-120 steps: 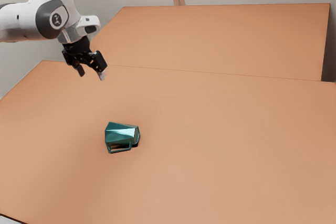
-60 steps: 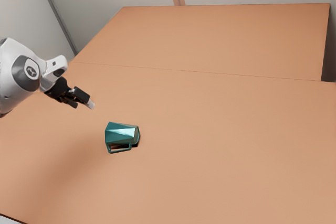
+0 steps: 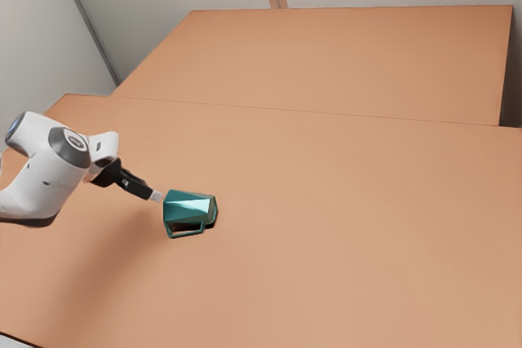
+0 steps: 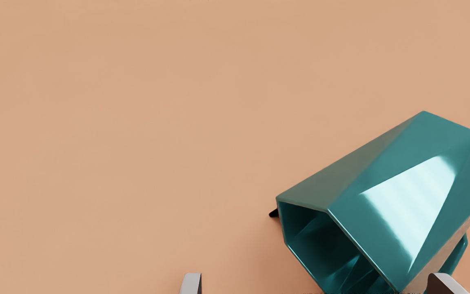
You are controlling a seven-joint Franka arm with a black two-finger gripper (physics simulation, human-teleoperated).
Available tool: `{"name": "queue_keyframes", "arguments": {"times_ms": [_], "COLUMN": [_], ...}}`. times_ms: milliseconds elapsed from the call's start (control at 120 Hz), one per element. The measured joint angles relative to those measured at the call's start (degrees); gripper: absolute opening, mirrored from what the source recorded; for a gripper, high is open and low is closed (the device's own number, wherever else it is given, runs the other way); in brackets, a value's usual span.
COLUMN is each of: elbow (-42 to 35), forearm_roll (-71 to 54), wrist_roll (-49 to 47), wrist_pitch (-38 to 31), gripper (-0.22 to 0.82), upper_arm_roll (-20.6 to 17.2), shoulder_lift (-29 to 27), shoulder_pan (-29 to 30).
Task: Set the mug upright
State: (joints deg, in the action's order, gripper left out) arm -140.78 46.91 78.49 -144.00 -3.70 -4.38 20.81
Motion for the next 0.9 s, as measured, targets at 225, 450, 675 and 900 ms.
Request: {"name": "queue_keyframes", "arguments": {"times_ms": [225, 450, 675, 900], "elbow": [-2.01, -3.42, -3.3, -3.29], "forearm_roll": [3.94, 8.7, 14.77, 25.99], "wrist_roll": [10.81, 18.32, 23.56, 29.49], "wrist_pitch": [-0.67, -1.27, -1.6, -1.39], "gripper": [0.6, 0.6, 0.6, 0.56], "upper_arm_roll": [-0.93, -2.18, -3.71, -5.82], "shoulder_lift": [-0.28, 0.33, 2.25, 3.52], "shoulder_pan": [-0.05, -0.27, 0.1, -0.72]}}
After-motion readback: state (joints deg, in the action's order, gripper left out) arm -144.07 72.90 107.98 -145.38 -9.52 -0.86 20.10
